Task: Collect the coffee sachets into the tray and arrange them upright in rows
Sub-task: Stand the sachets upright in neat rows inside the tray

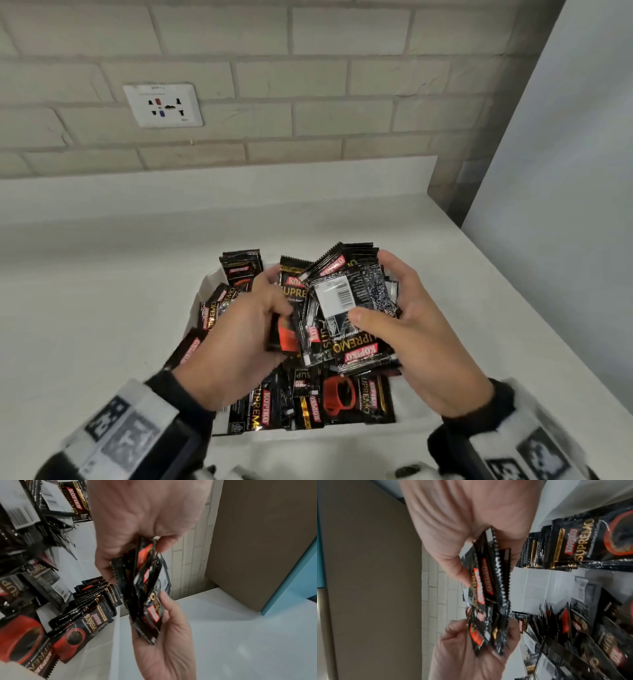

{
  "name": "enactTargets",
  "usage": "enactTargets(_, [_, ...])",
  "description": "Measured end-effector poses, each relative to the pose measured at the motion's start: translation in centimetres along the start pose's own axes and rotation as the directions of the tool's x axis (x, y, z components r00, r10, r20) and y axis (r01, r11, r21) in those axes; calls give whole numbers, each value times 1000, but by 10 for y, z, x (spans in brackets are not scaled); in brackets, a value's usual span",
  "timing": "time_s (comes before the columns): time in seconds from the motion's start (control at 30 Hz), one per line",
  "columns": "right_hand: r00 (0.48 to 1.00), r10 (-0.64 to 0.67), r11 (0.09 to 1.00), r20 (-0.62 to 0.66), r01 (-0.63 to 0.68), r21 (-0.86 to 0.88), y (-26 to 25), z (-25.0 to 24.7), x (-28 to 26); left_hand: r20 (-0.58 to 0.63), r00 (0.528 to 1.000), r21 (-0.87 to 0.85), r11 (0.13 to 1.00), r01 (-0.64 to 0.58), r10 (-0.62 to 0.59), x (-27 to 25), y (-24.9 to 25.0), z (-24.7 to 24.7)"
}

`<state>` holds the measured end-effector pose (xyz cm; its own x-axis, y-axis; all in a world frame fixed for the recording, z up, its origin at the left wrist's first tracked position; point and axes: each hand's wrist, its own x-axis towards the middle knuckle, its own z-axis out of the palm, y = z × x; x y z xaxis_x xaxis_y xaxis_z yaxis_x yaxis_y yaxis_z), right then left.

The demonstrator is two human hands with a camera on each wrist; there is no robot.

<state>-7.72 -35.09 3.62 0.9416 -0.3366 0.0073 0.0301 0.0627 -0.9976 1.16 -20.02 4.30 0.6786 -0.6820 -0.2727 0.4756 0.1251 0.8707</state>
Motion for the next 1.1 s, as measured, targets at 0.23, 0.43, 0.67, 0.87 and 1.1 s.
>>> enactTargets(0.23, [990,100,994,98,-94,-61,7,27,-2,-22,999,65,997,27,-26,-12,-9,16])
enactTargets(0.43, [988,116,972,103,-91,-218,-3,37,1,-120,991,77,996,-53,62,-10,-10,7])
enactTargets(0.67, [981,-183,839,-59,124,-530,3,39,-7,-129,989,14,998,-68,70,-15,-13,-6])
enactTargets(0.87, [993,-51,954,-108,16,-300,10,38,-1,0,1000,-33,999,13,-13,-26,-18,-24])
enactTargets(1.1, [997,-57,831,-48,21,-556,10,60,-9,-184,974,81,990,-115,128,-19,-23,-34])
